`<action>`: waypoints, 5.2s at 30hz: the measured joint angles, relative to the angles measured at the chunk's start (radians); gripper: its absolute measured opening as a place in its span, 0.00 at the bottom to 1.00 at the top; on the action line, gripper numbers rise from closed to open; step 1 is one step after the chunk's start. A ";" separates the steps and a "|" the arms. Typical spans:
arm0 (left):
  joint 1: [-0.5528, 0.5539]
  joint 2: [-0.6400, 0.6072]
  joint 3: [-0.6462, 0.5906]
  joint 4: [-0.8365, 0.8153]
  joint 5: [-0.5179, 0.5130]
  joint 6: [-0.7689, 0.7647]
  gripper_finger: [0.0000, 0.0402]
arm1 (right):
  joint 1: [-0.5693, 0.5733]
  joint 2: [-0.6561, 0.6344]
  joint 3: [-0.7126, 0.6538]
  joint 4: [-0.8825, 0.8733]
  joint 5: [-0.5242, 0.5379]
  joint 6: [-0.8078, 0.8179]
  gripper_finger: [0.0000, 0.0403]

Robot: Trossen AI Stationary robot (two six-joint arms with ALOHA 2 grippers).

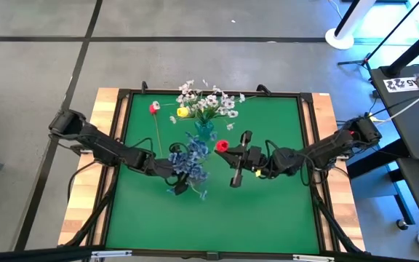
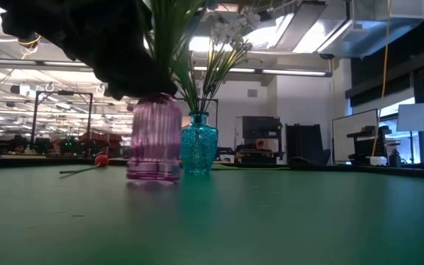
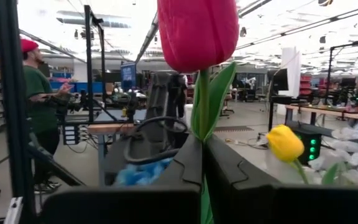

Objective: Sort flowers into vase by color
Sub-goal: Put the bottom red tulip into the violet vase, then put the red flowers into the violet vase

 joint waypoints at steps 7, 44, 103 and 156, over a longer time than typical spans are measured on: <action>0.000 0.054 0.000 0.097 -0.007 0.077 0.32 | -0.007 0.001 0.000 -0.005 -0.003 0.032 0.01; 0.039 0.057 0.002 0.198 -0.032 0.182 0.35 | 0.013 0.232 0.044 -0.040 0.258 0.126 0.45; 0.030 -0.018 -0.002 -0.107 0.027 -0.257 0.66 | 0.085 0.006 0.589 -1.707 0.128 0.727 0.81; -0.100 -0.303 -0.003 -0.535 0.109 -0.275 0.68 | 0.085 0.006 0.589 -1.811 0.088 0.811 0.81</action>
